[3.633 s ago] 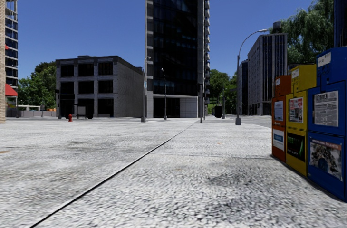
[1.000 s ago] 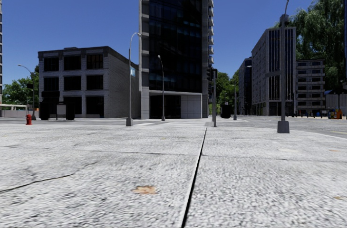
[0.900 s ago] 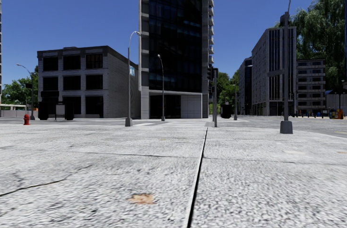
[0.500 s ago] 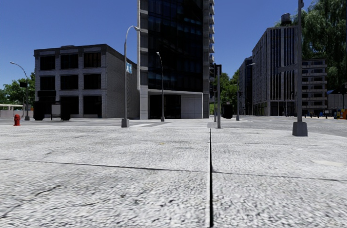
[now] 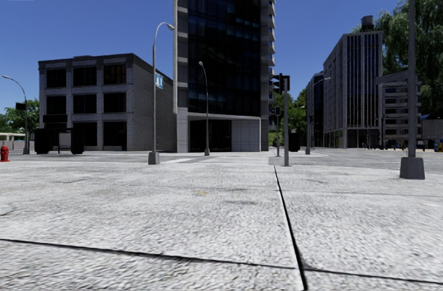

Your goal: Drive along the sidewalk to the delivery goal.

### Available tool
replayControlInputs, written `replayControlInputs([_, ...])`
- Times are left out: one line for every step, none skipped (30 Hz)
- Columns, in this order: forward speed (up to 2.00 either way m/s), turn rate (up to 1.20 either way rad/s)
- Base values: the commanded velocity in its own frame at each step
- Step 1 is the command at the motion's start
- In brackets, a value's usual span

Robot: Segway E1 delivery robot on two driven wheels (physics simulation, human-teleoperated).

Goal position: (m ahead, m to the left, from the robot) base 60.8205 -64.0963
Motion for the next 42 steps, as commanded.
replayControlInputs([1.98,0.0])
replayControlInputs([1.98,0.0])
replayControlInputs([1.98,0.0])
replayControlInputs([1.98,0.0])
replayControlInputs([1.98,0.0])
replayControlInputs([1.98,0.0])
replayControlInputs([1.98,0.0])
replayControlInputs([1.98,0.0])
replayControlInputs([1.98,0.0])
replayControlInputs([1.98,0.0])
replayControlInputs([1.98,0.0])
replayControlInputs([1.98,0.0])
replayControlInputs([1.98,0.0])
replayControlInputs([1.98,0.0])
replayControlInputs([1.98,0.0])
replayControlInputs([1.98,0.0])
replayControlInputs([1.98,0.0])
replayControlInputs([1.98,0.0])
replayControlInputs([1.98,0.0])
replayControlInputs([1.98,0.0])
replayControlInputs([1.98,0.0])
replayControlInputs([1.98,0.0])
replayControlInputs([1.98,0.0])
replayControlInputs([1.98,0.0])
replayControlInputs([1.98,0.0])
replayControlInputs([1.98,0.0])
replayControlInputs([1.98,0.0])
replayControlInputs([1.98,0.0])
replayControlInputs([1.98,0.0])
replayControlInputs([1.98,0.0])
replayControlInputs([1.98,0.0])
replayControlInputs([1.98,0.0])
replayControlInputs([1.98,0.0])
replayControlInputs([1.98,0.0])
replayControlInputs([1.98,0.0])
replayControlInputs([1.98,-0.09])
replayControlInputs([1.98,-0.18])
replayControlInputs([1.98,-0.21])
replayControlInputs([1.98,-0.21])
replayControlInputs([1.98,-0.22])
replayControlInputs([1.98,-0.22])
replayControlInputs([1.98,-0.22])
